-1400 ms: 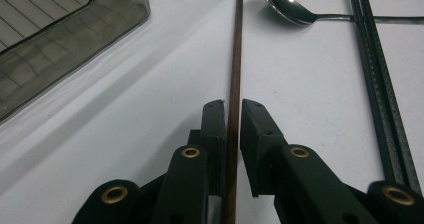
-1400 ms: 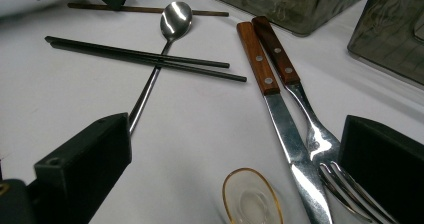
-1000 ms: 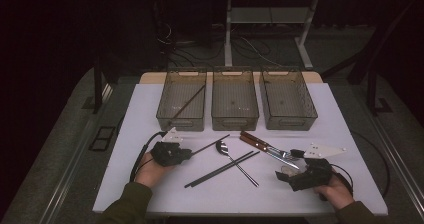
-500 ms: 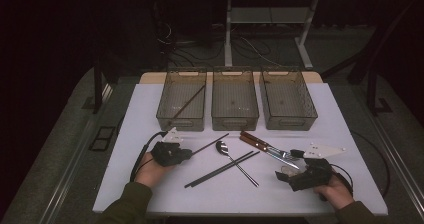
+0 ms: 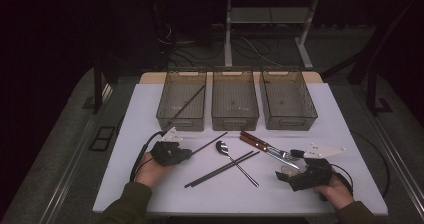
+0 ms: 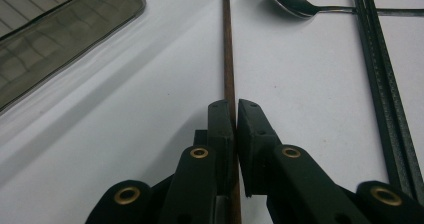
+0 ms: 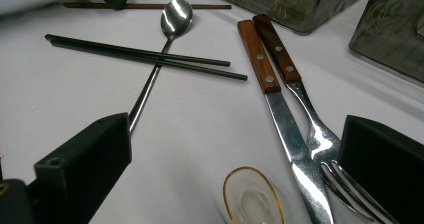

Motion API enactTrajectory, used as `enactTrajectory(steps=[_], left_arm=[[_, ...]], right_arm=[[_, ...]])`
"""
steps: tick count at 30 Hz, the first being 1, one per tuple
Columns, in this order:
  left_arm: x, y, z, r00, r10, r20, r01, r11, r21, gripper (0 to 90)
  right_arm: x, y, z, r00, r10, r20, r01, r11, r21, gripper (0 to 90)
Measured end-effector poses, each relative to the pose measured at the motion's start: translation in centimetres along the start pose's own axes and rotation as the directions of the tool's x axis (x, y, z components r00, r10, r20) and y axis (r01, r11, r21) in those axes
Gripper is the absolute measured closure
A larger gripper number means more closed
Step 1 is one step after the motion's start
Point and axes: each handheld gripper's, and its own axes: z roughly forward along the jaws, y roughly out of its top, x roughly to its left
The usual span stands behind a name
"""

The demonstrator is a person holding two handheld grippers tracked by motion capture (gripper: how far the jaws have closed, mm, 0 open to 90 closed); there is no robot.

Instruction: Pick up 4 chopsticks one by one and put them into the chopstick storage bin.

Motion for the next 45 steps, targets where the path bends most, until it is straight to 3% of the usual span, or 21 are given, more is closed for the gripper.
enactTrajectory(steps=[18,45], left_arm=[[-0.3,0.3,-1.4,0.9998,0.018,0.009,-0.018,0.9997,-0.018,84.8],[-1.3,1.1,-3.4,0.9999,-0.008,0.015,0.010,0.9959,-0.090,84.8]], right_arm=[[0.0,0.0,0.0,1.0000,-0.003,-0.003,0.003,1.000,-0.001,0.6],[0.0,0.0,-0.1,1.0000,-0.002,-0.003,0.002,1.000,-0.001,0.7]])
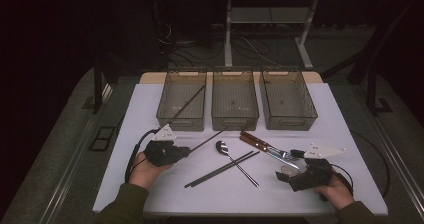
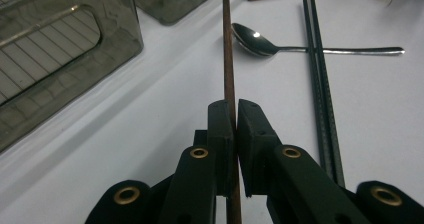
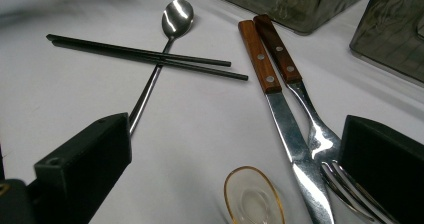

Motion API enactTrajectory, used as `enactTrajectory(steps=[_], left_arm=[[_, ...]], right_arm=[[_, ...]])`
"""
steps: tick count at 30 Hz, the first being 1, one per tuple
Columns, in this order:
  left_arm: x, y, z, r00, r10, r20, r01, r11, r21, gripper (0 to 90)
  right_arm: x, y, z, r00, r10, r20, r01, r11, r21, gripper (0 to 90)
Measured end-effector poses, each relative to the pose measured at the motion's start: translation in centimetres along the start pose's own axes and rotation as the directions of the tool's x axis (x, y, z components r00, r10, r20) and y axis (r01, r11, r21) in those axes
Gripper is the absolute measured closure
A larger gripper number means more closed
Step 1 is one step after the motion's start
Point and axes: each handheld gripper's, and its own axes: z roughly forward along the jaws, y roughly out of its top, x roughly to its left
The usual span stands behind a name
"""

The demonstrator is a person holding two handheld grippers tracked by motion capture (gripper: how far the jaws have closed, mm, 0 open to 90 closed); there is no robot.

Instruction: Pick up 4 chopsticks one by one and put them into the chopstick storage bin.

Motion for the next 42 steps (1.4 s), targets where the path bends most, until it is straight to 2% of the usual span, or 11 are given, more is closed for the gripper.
enactTrajectory(steps=[11,20,34,42], left_arm=[[0.4,0.2,-1.2,0.9996,0.001,-0.027,-0.001,0.9999,-0.016,84.8],[1.1,0.0,-2.2,0.9981,-0.033,-0.053,0.030,0.9981,-0.055,84.8],[1.8,-0.2,-2.9,0.9952,-0.057,-0.079,0.051,0.9962,-0.070,84.8],[2.5,-0.4,-3.5,0.9912,-0.088,-0.099,0.079,0.9927,-0.092,84.8]], right_arm=[[0.0,0.0,0.0,1.0000,-0.001,-0.001,0.001,1.000,0.001,0.6],[0.0,0.0,0.0,1.0000,-0.002,-0.001,0.002,1.000,0.002,0.7],[0.0,0.0,0.1,1.0000,-0.003,-0.001,0.003,1.000,0.003,0.6],[0.0,0.0,0.1,1.0000,-0.004,0.000,0.004,1.000,0.003,0.6]])
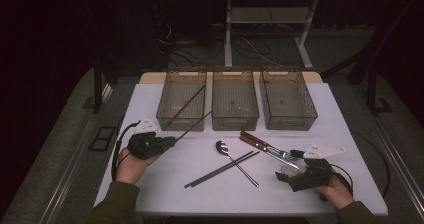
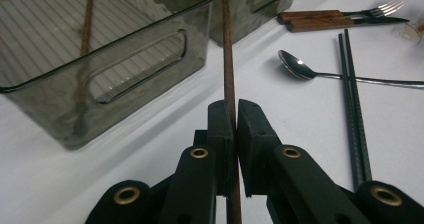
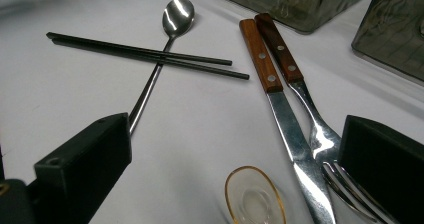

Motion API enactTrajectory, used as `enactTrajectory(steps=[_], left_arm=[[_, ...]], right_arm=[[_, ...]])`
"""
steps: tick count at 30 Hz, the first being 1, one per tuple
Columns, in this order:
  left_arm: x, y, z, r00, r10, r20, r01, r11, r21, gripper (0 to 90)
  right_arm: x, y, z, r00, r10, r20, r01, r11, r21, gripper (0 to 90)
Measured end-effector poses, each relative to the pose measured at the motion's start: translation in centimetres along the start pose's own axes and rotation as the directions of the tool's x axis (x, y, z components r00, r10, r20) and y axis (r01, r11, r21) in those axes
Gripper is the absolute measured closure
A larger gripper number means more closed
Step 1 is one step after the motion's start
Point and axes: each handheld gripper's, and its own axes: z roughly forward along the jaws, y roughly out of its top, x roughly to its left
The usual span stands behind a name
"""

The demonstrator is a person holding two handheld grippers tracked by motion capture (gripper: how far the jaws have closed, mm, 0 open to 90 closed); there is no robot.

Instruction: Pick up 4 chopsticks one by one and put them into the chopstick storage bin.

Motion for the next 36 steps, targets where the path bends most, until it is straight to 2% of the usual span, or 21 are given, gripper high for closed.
enactTrajectory(steps=[11,23,31,36], left_arm=[[1.2,-0.1,-0.6,0.9993,-0.029,-0.022,0.029,0.9993,-0.025,84.8],[2.4,0.5,-0.7,0.9974,-0.052,-0.050,0.049,0.9972,-0.056,84.8],[2.9,1.3,-0.1,0.9962,-0.067,-0.055,0.063,0.9953,-0.073,84.8],[3.0,2.1,0.2,0.9966,-0.055,-0.062,0.050,0.9956,-0.079,84.8]], right_arm=[[0.0,0.0,0.0,1.0000,0.003,0.002,-0.003,1.000,0.002,0.6],[0.0,0.0,0.1,1.0000,0.003,0.000,-0.003,1.000,0.002,0.7],[-0.1,0.0,0.1,1.0000,0.002,0.002,-0.002,1.000,0.003,0.6],[-0.1,0.0,0.1,1.0000,0.003,0.003,-0.003,1.000,0.004,0.6]])
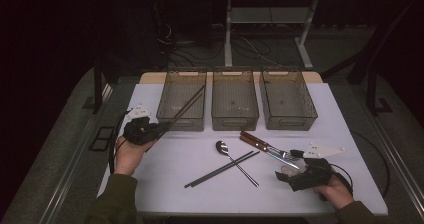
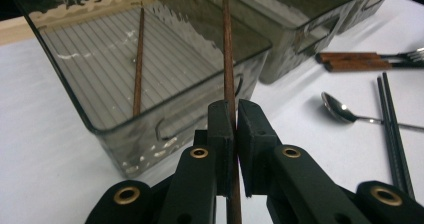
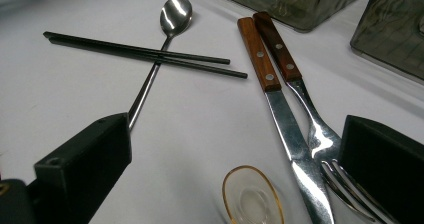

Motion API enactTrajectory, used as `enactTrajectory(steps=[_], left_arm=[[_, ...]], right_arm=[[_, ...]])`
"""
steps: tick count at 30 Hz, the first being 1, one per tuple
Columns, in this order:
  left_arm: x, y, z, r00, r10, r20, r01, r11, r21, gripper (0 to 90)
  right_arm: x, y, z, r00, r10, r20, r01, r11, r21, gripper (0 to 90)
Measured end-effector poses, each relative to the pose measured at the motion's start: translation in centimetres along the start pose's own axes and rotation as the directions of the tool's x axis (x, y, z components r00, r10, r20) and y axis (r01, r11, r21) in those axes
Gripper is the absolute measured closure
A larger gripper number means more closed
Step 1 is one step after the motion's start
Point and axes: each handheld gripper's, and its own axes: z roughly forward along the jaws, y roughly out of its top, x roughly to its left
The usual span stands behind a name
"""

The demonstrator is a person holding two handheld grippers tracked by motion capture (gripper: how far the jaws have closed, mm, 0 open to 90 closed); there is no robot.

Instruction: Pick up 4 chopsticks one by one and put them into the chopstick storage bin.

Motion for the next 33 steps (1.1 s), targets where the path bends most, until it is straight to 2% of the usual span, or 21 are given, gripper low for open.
enactTrajectory(steps=[15,27,33], left_arm=[[1.4,1.9,1.2,0.9995,-0.027,-0.017,0.026,0.9985,-0.048,84.7],[2.3,3.4,2.3,0.9989,-0.032,-0.035,0.030,0.9982,-0.051,84.7],[2.9,4.0,3.0,0.9977,-0.047,-0.048,0.044,0.9975,-0.054,84.8]], right_arm=[[-0.1,0.0,-0.1,1.0000,0.006,0.003,-0.006,1.000,-0.002,0.6],[-0.1,0.0,-0.1,1.0000,0.004,0.002,-0.004,1.000,-0.003,0.6],[-0.1,-0.1,-0.1,1.0000,0.003,0.000,-0.003,1.000,-0.004,0.6]])
